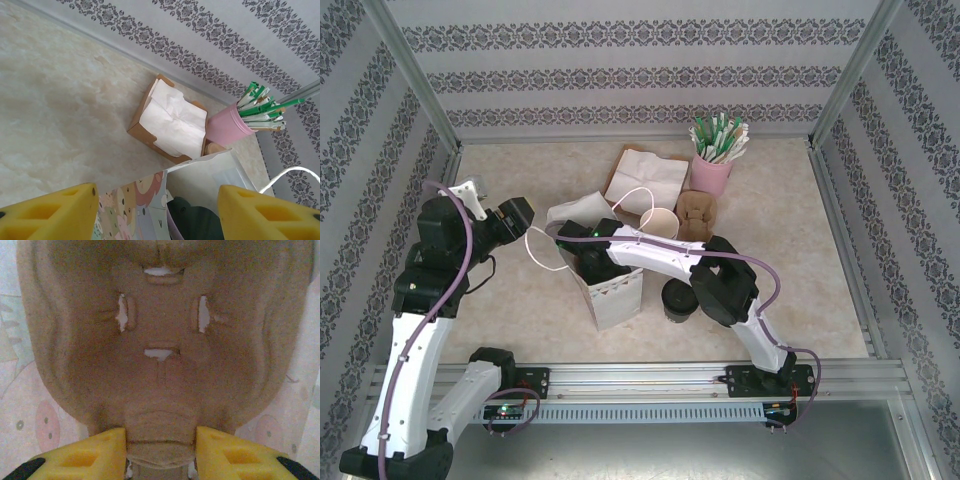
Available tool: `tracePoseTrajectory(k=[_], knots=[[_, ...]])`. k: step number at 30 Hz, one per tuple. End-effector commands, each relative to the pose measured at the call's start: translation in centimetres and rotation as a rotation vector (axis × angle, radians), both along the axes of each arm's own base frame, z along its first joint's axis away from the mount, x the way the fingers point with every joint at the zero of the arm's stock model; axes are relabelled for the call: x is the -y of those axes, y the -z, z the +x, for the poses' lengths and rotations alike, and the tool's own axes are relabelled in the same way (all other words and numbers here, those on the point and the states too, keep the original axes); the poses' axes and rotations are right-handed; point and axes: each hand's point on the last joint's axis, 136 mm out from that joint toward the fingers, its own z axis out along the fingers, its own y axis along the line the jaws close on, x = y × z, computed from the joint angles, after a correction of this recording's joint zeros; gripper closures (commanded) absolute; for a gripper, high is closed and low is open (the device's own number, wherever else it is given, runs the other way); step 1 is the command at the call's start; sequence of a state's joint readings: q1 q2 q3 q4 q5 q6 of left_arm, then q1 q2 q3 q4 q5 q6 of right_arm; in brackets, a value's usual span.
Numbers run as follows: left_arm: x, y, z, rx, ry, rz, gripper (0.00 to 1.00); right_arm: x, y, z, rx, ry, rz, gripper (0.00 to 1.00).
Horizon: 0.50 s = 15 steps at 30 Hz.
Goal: Pack the takeout coffee
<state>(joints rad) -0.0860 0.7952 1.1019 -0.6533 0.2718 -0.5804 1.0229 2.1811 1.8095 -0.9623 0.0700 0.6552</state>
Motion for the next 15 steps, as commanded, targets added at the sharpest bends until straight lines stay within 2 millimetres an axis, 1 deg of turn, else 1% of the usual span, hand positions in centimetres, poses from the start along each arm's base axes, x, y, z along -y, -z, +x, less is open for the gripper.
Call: tracePoseTrajectory(k=[1, 3, 5, 8, 15], knots=[[0.2, 0.1, -0.2, -0.019, 0.012, 0.02, 0.35, 0.9, -1.3, 0.6, 0.037, 0.023, -0.019, 0.53], [0.2, 0.7, 0.1, -0.033, 0.012, 0.024, 0.35, 0.6, -3.1, 0.9, 0.062, 0.019, 0.007, 0.48], [0.1, 1.1, 0.2, -0.047, 0.01, 0.03, 0.35, 0.4, -4.7, 1.1, 0.082, 0.018, 0.029, 0.4], [0.1, 1.6, 0.4, -0.063, 0.011, 0.04, 0.35, 0.2, -6.6, 1.2, 0.106, 0.016, 0.06, 0.33], [0.1, 2.4, 0.9, -0.093, 0.022, 0.061, 0.34, -0.1, -10.5, 1.1, 0.153, -0.004, 0.107, 0.21]])
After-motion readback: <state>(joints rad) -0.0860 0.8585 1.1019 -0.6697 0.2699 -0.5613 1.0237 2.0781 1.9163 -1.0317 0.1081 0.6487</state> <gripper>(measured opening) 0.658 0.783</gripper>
